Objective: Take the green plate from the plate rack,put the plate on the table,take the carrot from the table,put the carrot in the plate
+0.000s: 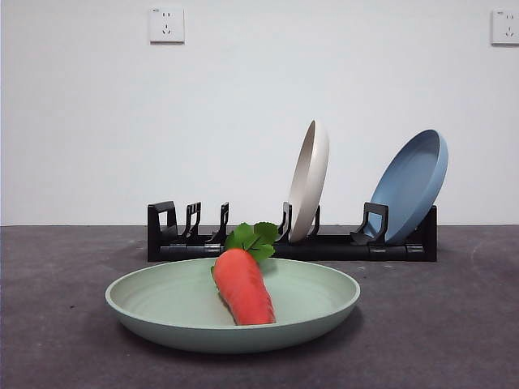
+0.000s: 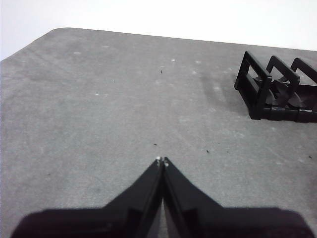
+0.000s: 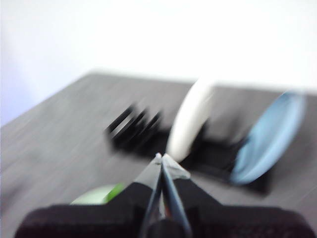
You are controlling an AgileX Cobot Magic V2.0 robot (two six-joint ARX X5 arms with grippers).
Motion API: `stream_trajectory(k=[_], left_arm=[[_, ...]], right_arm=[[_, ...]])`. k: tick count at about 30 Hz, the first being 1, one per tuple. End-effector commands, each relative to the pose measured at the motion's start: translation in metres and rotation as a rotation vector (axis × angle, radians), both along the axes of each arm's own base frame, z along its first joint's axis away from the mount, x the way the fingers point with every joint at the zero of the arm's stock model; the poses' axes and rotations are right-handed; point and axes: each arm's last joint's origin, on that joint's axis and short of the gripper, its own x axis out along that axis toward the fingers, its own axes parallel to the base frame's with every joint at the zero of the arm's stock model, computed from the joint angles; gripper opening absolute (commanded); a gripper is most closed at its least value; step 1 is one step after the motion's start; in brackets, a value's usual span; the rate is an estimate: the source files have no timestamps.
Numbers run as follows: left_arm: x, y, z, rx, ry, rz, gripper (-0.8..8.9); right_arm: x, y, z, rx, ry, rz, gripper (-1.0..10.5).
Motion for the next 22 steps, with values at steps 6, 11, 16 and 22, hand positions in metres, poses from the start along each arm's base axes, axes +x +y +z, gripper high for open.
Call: stream_trajectory(k=[6, 11, 16, 22], left_arm=[[0.0, 0.0, -0.004, -0.005, 0.011, 0.006, -0.03], [0.0, 0.0, -0.004, -0.003, 0.011, 0.006, -0.03], [0.0, 0.0, -0.004, -0.003, 0.011, 0.006, -0.03], [0.0, 0.0, -0.004, -0.003, 0.011, 0.006, -0.03]], right_arm=[[-0.002, -0.013, -0.086, 0.017, -0.172, -0.139, 0.0], [-0.004, -0.016, -0.131, 0.026, -0.141, -0.227, 0.0], [-0.006, -0.016, -0.157, 0.033, -0.12, -0.245, 0.0], [-0.006, -0.016, -0.181, 0.046, -0.067, -0.247, 0.0]])
